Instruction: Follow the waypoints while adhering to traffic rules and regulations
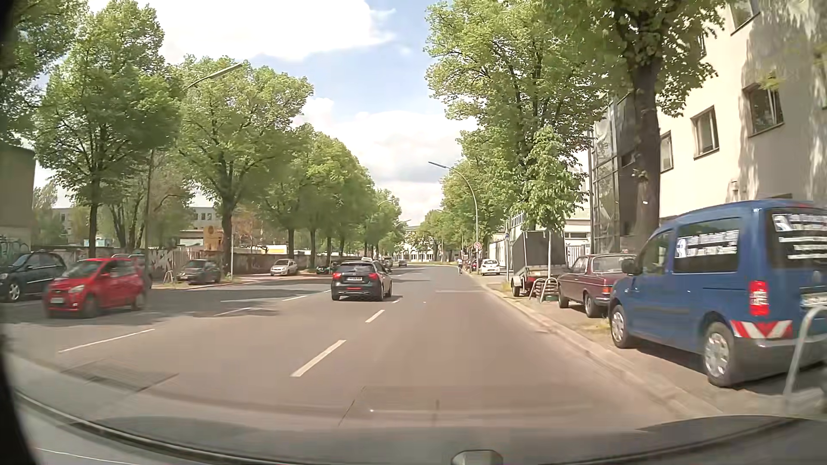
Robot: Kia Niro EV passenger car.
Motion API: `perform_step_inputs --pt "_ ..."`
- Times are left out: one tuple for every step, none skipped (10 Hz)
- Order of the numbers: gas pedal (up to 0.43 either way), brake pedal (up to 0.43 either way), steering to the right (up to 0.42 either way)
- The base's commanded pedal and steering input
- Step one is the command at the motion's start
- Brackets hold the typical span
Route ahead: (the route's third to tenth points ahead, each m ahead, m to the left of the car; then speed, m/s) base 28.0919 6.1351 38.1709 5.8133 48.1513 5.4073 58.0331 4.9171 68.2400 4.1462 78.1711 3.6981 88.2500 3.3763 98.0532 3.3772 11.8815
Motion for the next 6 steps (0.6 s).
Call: perform_step_inputs --pt "0.35 0.024 0.007" --pt "0.39 0.024 0.009" --pt "0.39 0.024 0.009" --pt "0.39 0.024 0.008" --pt "0.39 0.024 0.007" --pt "0.39 0.024 0.008"
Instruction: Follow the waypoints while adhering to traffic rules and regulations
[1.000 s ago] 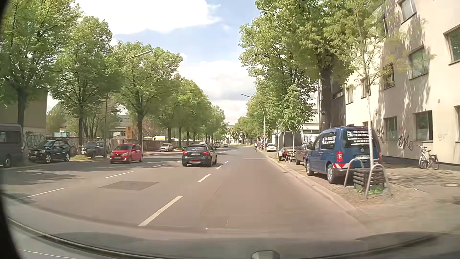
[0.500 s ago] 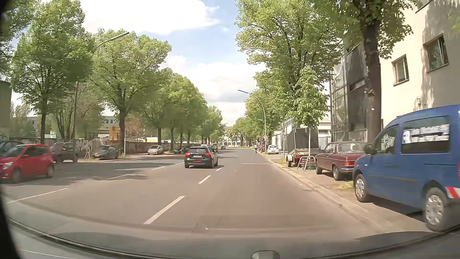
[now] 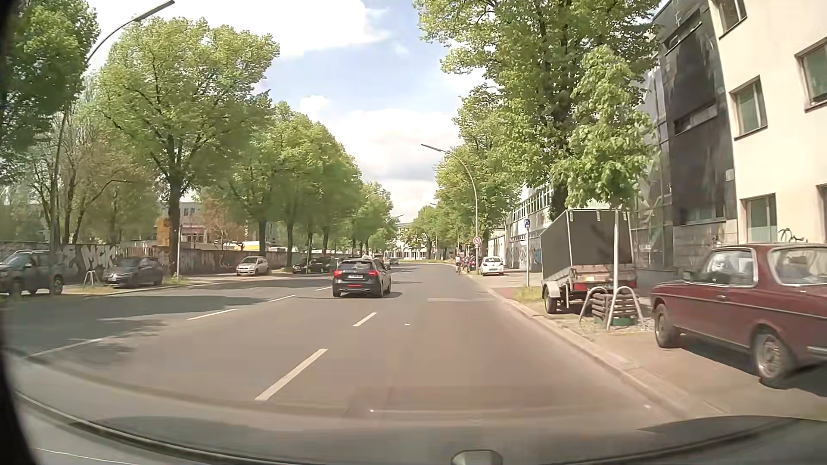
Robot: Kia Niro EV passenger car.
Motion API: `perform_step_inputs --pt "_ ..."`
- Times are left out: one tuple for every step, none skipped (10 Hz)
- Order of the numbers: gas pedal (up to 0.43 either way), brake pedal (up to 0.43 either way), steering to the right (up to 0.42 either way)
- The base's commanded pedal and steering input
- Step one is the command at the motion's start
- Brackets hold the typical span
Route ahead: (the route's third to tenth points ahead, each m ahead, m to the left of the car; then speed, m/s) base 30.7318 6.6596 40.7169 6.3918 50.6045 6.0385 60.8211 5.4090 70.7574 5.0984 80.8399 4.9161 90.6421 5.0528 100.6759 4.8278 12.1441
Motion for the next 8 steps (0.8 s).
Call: perform_step_inputs --pt "0.39 0.024 0.006" --pt "0.39 0.024 0.005" --pt "0.39 0.024 0.005" --pt "0.39 0.024 0.004" --pt "0.398 0.024 0.003" --pt "0.398 0.024 0.003" --pt "0.398 0.018 0.002" --pt "0.398 0.024 0.001"
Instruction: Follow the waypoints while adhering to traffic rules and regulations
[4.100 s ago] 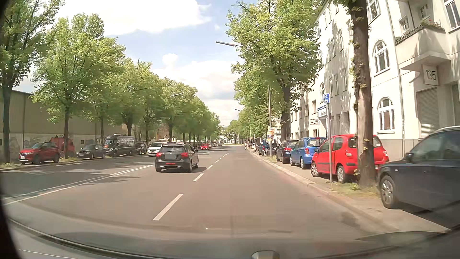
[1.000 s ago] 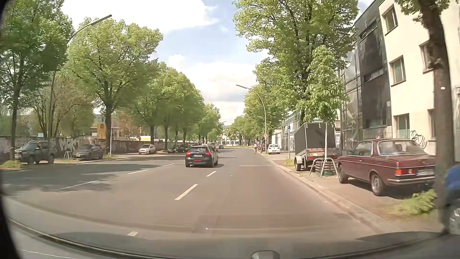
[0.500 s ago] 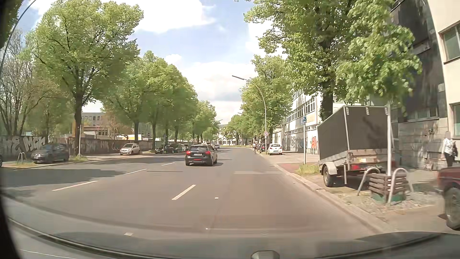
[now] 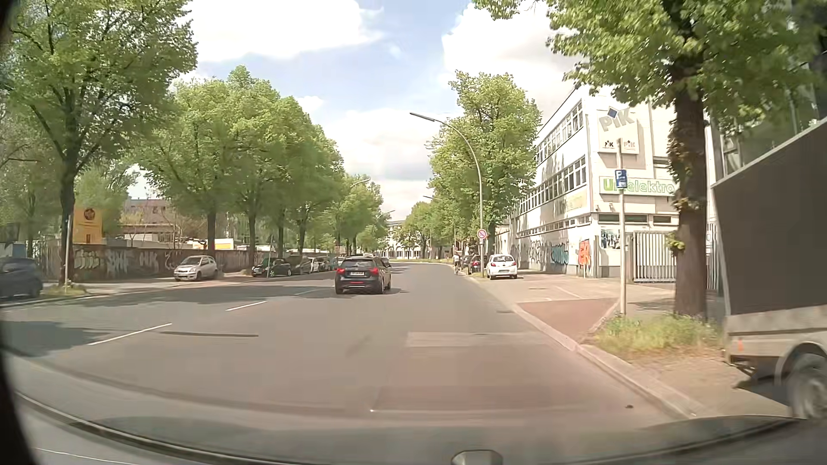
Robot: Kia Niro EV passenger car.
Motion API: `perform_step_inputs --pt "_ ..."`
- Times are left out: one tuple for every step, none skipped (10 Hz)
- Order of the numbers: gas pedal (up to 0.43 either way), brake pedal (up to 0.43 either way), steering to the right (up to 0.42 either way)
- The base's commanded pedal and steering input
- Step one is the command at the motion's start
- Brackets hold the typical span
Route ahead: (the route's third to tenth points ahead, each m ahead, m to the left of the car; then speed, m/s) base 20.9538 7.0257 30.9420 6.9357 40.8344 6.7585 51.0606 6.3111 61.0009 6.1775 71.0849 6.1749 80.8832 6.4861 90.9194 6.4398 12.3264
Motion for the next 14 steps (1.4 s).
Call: perform_step_inputs --pt "0.421 0.024 0.001" --pt "0.421 0.024 0.001" --pt "0.421 0.024 0.001" --pt "0.421 0.024 0.001" --pt "0.421 0.018 0.0" --pt "0.421 0.024 0.0" --pt "0.429 0.024 -0.001" --pt "0.441 0.024 0.0" --pt "0.441 0.024 0.001" --pt "0.441 0.024 0.001" --pt "0.449 0.024 0.0" --pt "0.449 0.024 0.001" --pt "0.449 0.024 0.0" --pt "0.449 0.024 0.001"
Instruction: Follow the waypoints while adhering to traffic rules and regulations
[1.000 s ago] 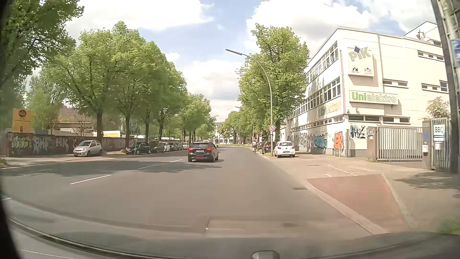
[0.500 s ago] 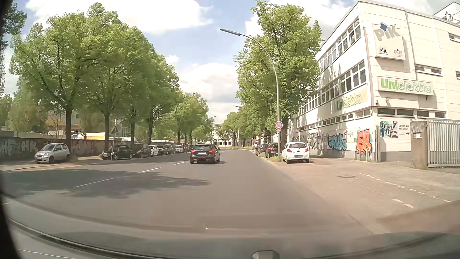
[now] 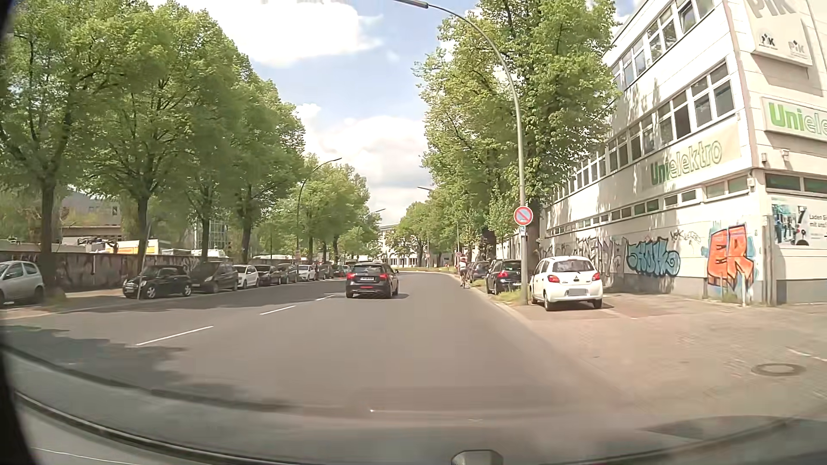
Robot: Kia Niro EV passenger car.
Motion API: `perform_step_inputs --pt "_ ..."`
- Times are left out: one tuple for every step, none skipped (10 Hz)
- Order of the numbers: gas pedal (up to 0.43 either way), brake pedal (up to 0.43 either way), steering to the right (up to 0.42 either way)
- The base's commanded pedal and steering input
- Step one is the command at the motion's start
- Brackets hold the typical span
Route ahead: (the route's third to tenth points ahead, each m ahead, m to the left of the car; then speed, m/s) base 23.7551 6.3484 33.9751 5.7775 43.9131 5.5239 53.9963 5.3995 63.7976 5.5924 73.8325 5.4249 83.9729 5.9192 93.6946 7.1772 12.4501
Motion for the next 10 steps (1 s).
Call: perform_step_inputs --pt "0.449 0.024 0.0" --pt "0.449 0.024 -0.002" --pt "0.449 0.024 -0.003" --pt "0.449 0.024 -0.003" --pt "0.449 0.024 -0.007" --pt "0.449 0.024 -0.012" --pt "0.449 0.018 -0.015" --pt "0.449 0.024 -0.016" --pt "0.441 0.018 -0.017" --pt "0.441 0.024 -0.018"
